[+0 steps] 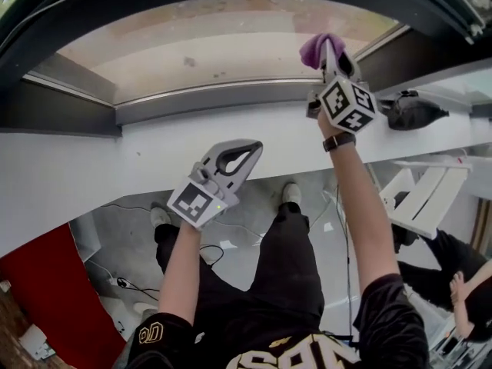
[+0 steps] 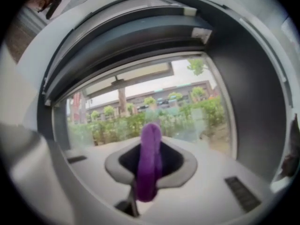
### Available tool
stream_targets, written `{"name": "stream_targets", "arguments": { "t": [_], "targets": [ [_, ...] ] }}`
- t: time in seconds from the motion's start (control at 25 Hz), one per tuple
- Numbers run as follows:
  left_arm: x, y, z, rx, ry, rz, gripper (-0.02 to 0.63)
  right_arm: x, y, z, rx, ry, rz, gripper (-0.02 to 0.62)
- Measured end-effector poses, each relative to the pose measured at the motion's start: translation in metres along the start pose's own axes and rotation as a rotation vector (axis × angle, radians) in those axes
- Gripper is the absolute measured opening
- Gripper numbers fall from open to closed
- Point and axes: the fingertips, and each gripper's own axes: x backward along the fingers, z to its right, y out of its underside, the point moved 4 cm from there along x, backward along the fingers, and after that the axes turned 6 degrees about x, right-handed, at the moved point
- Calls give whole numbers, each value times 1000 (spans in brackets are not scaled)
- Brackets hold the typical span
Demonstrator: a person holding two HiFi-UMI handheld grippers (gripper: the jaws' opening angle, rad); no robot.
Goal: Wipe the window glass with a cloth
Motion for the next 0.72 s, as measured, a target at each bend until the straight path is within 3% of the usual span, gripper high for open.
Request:
{"name": "stream_targets", "arguments": {
  "t": [0.2, 0.4, 0.56, 0.72],
  "targets": [
    [113, -7, -63, -18, -175, -28, 9, -11, 29, -200, 51, -308, -13, 72],
    [227, -29, -101, -65, -368, -30, 9, -41, 51, -396, -23, -589, -25, 72],
    [304, -41, -112, -70, -493, -20, 9, -65, 50, -517, -48, -703, -14, 72],
    [328, -42, -113, -54, -547, -1, 9, -76, 60, -582, -8, -788, -46, 74]
  ]
}}
